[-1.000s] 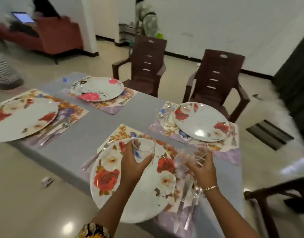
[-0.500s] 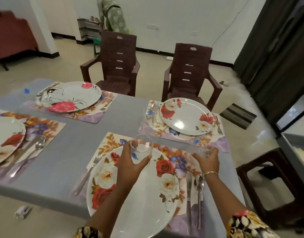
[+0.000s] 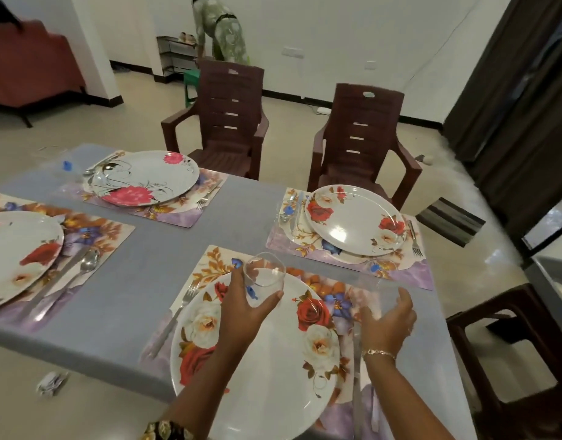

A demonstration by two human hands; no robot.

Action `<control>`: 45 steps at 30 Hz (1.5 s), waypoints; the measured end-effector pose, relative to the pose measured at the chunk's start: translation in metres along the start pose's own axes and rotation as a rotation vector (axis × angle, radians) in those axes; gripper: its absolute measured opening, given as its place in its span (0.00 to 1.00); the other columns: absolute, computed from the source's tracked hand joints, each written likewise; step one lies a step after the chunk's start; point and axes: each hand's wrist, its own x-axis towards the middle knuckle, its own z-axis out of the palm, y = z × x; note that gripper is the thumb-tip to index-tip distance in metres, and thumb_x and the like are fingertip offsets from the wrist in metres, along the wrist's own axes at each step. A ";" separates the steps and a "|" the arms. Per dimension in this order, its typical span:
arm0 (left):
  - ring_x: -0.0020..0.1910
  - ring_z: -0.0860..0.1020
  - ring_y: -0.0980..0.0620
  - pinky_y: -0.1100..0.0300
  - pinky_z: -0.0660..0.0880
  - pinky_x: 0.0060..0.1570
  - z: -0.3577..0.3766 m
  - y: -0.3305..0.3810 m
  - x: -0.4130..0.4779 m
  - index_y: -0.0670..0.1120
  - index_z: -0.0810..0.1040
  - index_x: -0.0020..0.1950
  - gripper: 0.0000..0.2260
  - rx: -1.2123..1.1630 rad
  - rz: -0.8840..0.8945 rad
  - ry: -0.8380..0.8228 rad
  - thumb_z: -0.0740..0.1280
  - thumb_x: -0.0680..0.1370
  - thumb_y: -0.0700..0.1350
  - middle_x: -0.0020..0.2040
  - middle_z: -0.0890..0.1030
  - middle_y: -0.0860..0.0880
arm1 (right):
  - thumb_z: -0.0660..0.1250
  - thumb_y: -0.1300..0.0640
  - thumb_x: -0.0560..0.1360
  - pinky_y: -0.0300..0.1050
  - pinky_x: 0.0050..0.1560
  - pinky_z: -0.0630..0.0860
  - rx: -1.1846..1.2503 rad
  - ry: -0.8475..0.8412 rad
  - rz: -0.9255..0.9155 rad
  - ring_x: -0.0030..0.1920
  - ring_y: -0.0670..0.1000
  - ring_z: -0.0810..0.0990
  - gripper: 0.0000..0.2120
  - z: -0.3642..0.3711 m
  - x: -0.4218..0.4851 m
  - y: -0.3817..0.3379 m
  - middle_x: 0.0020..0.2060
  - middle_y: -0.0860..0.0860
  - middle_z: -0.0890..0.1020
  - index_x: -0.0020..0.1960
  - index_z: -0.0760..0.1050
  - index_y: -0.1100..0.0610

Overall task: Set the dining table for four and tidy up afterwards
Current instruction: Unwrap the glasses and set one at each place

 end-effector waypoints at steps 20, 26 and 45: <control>0.55 0.74 0.70 0.77 0.68 0.51 -0.236 -0.062 0.015 0.56 0.68 0.60 0.23 -0.003 -0.013 -0.045 0.73 0.70 0.47 0.52 0.75 0.71 | 0.79 0.54 0.56 0.37 0.54 0.75 0.188 -1.351 -0.472 0.56 0.38 0.75 0.38 0.197 -0.193 -0.147 0.54 0.39 0.76 0.62 0.66 0.46; 0.67 0.66 0.66 0.66 0.62 0.68 -0.323 -0.097 0.047 0.59 0.58 0.71 0.38 0.047 -0.010 -0.079 0.72 0.67 0.62 0.68 0.66 0.65 | 0.75 0.46 0.52 0.28 0.46 0.73 0.238 -1.259 -0.424 0.54 0.42 0.76 0.38 0.263 -0.258 -0.188 0.54 0.46 0.76 0.59 0.66 0.48; 0.73 0.62 0.52 0.60 0.59 0.69 -0.421 -0.164 0.199 0.50 0.57 0.74 0.31 0.380 -0.051 -0.106 0.66 0.76 0.55 0.74 0.62 0.51 | 0.78 0.68 0.60 0.48 0.58 0.70 0.229 -0.745 -0.223 0.55 0.53 0.72 0.37 0.443 -0.195 -0.232 0.53 0.53 0.72 0.63 0.63 0.64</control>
